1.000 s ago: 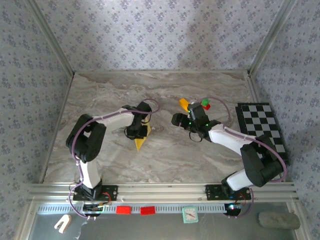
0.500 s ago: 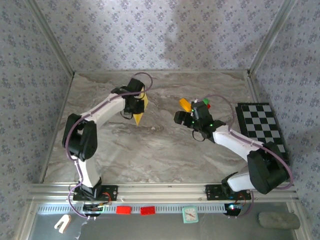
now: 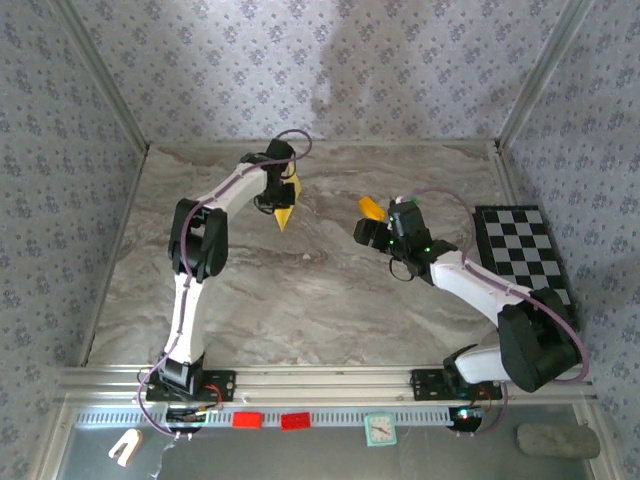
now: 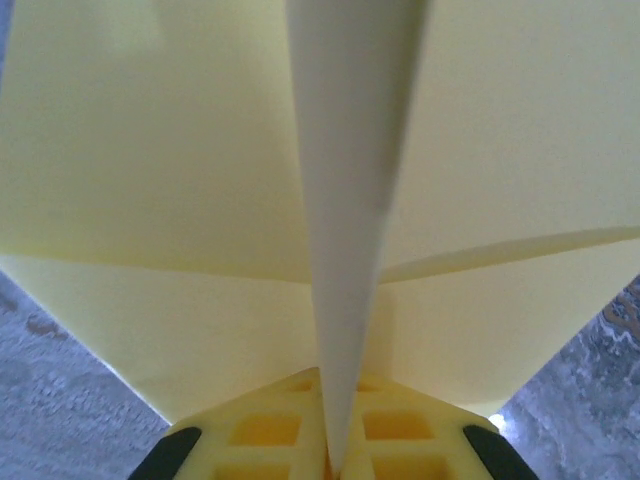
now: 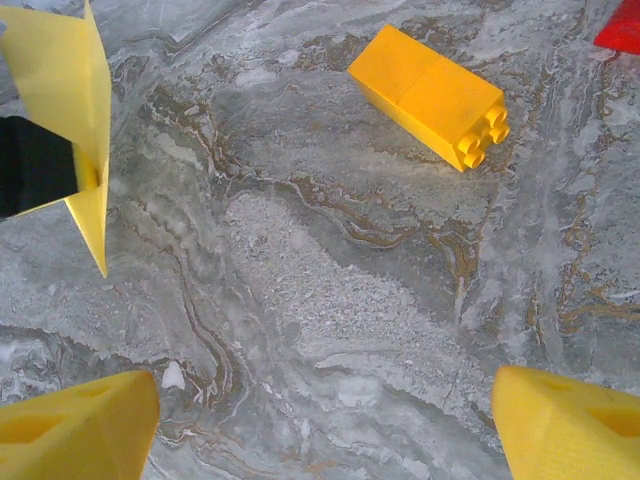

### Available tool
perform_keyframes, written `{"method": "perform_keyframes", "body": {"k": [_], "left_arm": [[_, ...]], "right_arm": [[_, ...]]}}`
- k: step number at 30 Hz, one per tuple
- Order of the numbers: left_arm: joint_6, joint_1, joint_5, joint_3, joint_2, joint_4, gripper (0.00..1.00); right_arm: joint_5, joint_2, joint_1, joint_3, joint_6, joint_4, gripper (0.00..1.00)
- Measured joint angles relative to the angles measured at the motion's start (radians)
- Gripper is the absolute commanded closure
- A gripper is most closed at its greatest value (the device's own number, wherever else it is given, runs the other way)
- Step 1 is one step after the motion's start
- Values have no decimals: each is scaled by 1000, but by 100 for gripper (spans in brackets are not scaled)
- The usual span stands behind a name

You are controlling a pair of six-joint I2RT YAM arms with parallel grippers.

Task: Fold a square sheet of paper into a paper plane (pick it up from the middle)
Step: Move the paper plane to the top-center of the table.

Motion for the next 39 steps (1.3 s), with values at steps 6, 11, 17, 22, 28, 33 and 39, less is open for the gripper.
{"method": "perform_keyframes", "body": {"k": [6, 11, 17, 22, 28, 33, 39], "left_arm": [[4, 0, 8, 54, 50, -47, 85], [3, 0, 2, 66, 70, -69, 77], [-3, -1, -23, 66, 83, -78, 69], [-10, -1, -27, 66, 88, -77, 66], [-38, -11, -57, 78, 99, -78, 61], [-66, -20, -90, 85, 106, -81, 60], [-103, -25, -93, 96, 109, -91, 57]], "right_arm": [[0, 0, 0, -2, 0, 0, 12], [-3, 1, -7, -3, 0, 0, 12], [-8, 5, -7, -3, 0, 0, 12], [-12, 11, -7, -3, 0, 0, 12], [-12, 14, -9, -3, 0, 0, 12], [-12, 20, -9, -3, 0, 0, 12], [-12, 26, -10, -3, 0, 0, 12]]}}
